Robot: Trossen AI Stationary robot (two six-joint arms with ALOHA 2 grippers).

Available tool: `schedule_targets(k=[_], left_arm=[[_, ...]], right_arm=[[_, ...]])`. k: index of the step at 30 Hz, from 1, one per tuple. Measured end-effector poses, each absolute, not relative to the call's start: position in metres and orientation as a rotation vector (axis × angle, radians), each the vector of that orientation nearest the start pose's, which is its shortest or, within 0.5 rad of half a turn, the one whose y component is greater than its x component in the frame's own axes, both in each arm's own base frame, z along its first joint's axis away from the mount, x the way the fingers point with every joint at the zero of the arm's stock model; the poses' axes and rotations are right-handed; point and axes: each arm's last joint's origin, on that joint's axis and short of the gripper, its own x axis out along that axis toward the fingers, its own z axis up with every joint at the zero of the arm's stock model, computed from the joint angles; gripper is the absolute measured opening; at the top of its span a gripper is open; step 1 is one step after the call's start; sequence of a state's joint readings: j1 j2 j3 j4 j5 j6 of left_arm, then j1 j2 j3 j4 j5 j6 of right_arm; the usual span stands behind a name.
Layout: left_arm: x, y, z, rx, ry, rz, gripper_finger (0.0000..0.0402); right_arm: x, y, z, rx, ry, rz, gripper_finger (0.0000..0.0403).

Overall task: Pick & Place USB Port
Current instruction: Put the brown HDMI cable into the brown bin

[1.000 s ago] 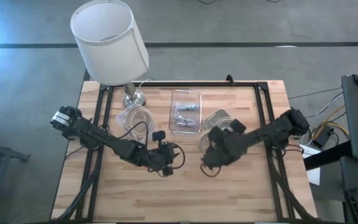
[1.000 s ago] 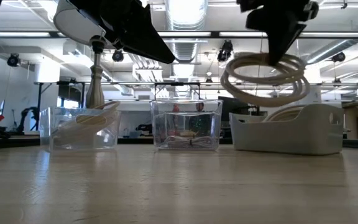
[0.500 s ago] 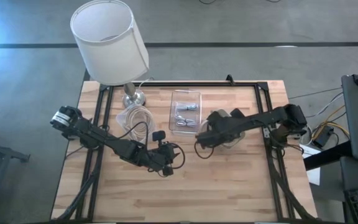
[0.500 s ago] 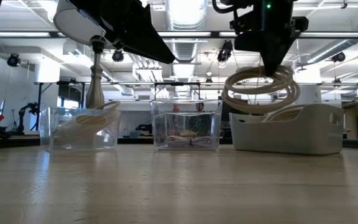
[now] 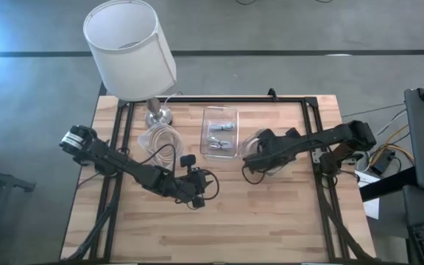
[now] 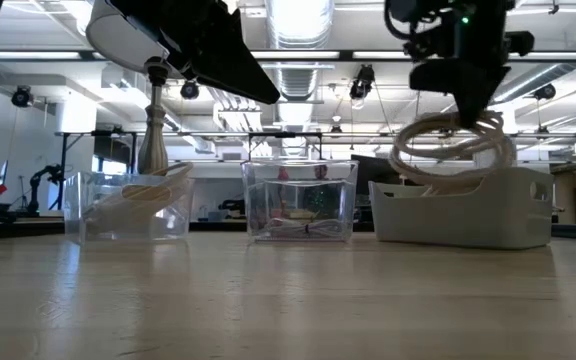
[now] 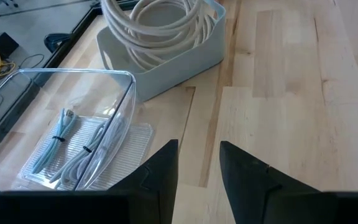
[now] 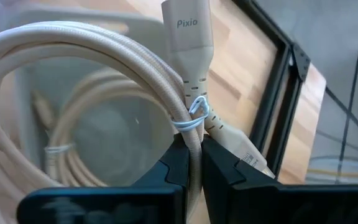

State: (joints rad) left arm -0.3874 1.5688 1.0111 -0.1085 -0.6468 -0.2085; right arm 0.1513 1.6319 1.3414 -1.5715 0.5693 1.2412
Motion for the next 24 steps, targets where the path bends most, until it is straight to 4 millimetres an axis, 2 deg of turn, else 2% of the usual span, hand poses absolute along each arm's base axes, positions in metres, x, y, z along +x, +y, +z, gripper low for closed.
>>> schedule_targets(k=[8,18,24], left_arm=[[0.313,-0.109,0.233,0.127,0.547,0.308,0.0122],[0.313,-0.109,0.233,0.129,0.547,0.307,0.0122],[0.313,-0.109,0.233,0.149,0.551,0.302,0.0122]], right_arm=[[0.241,0.021,0.246,0.288,1.239,-1.320,0.0023],[0.240,0.019,0.211,0.246,1.181,-1.320,0.0033],[0.239,0.019,0.207,0.230,1.206,-1.293,0.0049]])
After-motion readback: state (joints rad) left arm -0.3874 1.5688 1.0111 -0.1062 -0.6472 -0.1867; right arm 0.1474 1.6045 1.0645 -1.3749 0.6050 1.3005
